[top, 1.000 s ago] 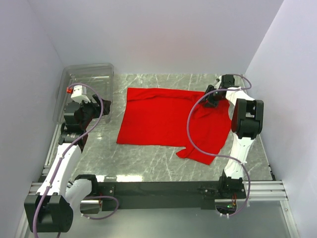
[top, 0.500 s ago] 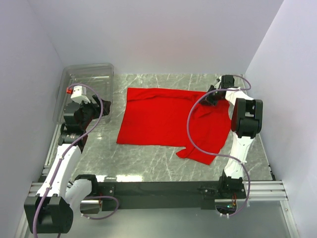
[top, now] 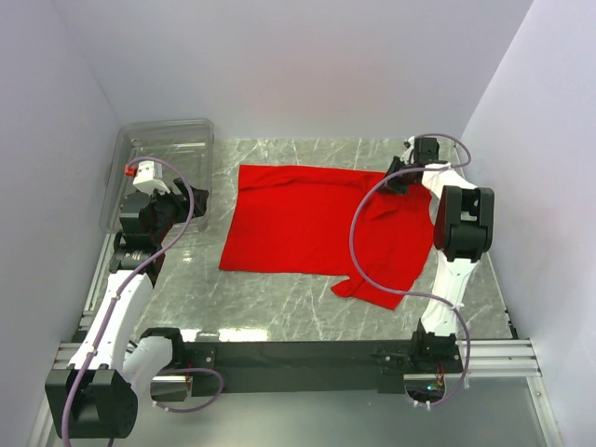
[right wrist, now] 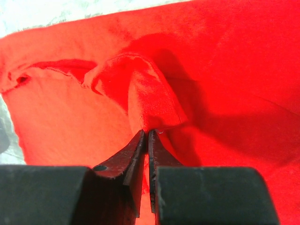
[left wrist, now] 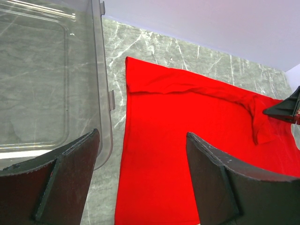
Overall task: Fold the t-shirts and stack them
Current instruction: Smooth out the T-shirt at the center of the board.
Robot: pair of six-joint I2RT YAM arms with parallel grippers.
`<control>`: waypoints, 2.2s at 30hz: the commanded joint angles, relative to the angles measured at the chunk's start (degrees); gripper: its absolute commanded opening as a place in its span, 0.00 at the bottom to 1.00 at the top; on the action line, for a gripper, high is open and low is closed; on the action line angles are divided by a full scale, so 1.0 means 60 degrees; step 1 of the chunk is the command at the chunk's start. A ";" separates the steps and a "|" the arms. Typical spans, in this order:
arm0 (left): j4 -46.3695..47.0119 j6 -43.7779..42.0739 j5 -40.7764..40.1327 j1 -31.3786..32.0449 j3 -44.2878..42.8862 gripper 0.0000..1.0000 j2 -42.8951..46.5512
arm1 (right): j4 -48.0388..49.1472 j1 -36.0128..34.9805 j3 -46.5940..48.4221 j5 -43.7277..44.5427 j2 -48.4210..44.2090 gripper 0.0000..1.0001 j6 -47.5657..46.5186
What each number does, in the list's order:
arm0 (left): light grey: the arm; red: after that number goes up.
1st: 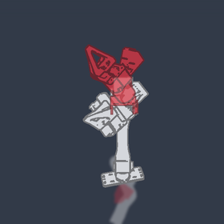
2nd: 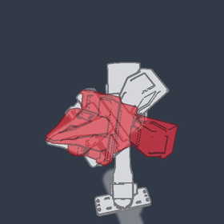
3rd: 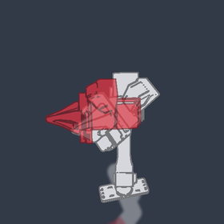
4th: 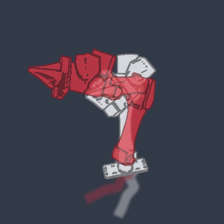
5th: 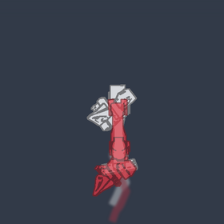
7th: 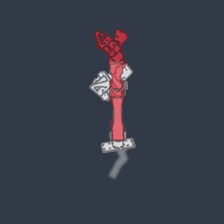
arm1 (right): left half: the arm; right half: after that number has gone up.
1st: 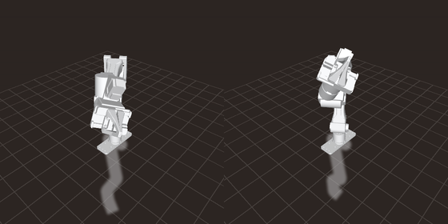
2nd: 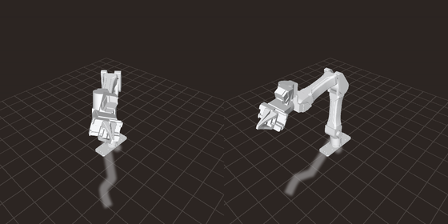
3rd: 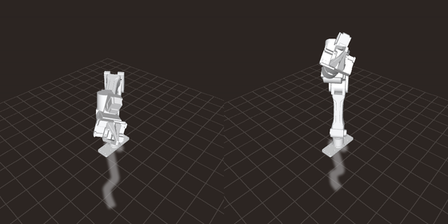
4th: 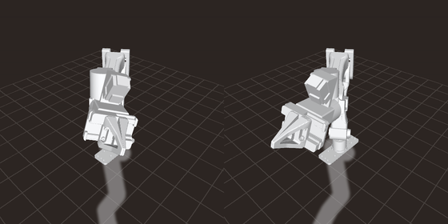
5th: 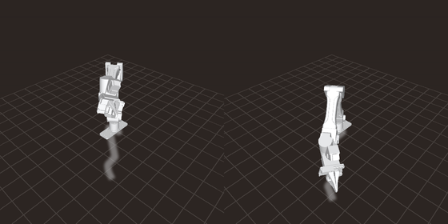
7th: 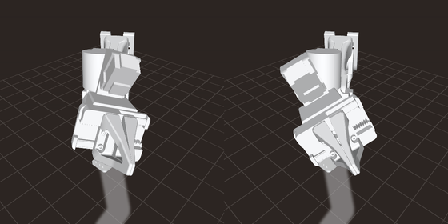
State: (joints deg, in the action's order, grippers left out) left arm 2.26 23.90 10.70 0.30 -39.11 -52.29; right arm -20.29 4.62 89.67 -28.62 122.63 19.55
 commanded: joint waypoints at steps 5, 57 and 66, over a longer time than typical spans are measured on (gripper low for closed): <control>0.0180 0.0118 0.0106 -0.0035 -0.0058 0.80 0.0161 | -0.0045 -0.0228 0.0172 0.0507 -0.0487 0.11 -0.0767; 0.0706 0.0411 0.0311 -0.0035 0.0600 0.80 0.0440 | -0.0939 0.1160 0.0289 0.1398 -0.2158 0.48 -0.3274; 0.1995 0.0894 0.1351 -0.0035 0.0426 0.80 -0.1200 | -0.1450 0.2027 0.1372 0.1021 -0.0606 0.47 -0.1735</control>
State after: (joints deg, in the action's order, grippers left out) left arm 8.80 27.62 14.96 0.30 -35.55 -57.54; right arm -28.08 16.19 93.84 -21.96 116.11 5.61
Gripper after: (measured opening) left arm 0.799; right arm 0.476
